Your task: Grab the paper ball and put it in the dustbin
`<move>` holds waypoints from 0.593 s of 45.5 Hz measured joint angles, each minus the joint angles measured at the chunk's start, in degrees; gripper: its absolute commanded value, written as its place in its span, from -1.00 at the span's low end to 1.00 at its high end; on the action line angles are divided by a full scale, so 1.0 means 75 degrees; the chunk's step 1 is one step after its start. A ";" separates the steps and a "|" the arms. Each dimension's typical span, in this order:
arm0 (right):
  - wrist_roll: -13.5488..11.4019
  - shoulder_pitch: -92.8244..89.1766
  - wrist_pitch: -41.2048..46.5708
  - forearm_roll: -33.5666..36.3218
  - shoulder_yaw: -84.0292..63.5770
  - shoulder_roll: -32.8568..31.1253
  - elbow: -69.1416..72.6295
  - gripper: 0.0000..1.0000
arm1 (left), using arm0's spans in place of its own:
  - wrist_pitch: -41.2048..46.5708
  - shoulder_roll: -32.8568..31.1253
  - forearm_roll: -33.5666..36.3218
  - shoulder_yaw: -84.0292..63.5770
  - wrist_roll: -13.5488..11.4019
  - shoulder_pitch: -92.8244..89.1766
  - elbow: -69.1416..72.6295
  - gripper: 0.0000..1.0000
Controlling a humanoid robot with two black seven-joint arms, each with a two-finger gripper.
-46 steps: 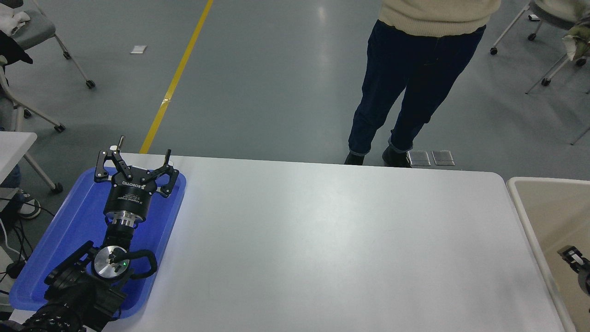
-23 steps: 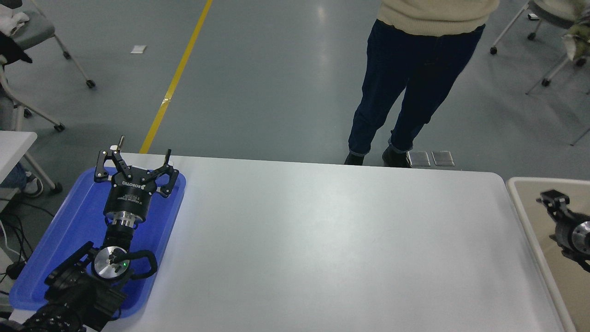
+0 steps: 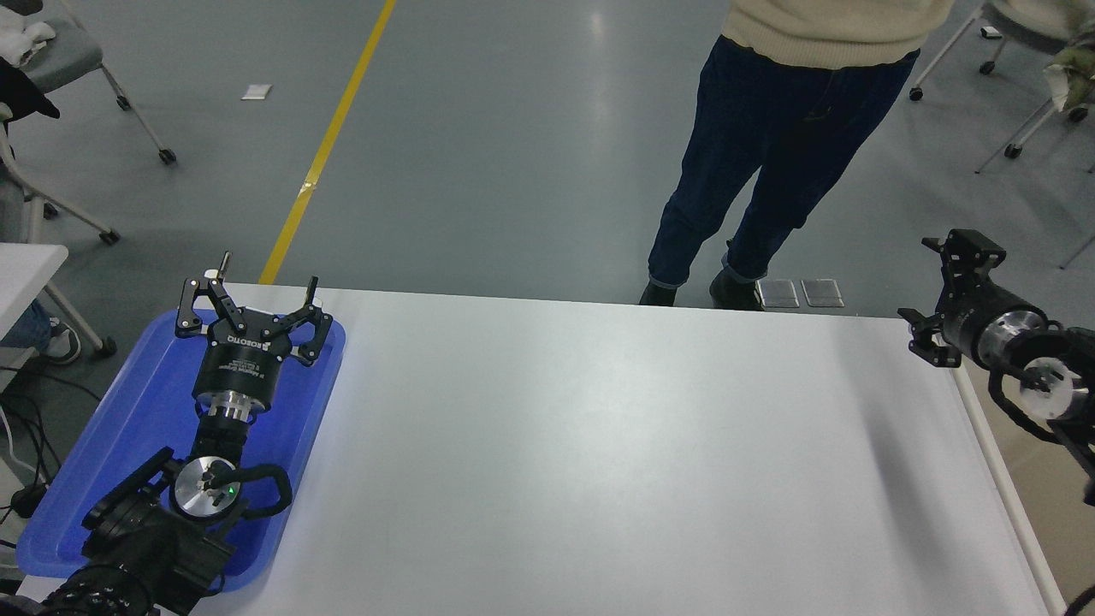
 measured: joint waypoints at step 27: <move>0.0753 -0.0472 0.0629 0.1405 0.0564 0.1084 -0.0031 1.00 | -0.0006 0.0000 -0.0002 0.0000 0.0000 -0.0001 0.0000 1.00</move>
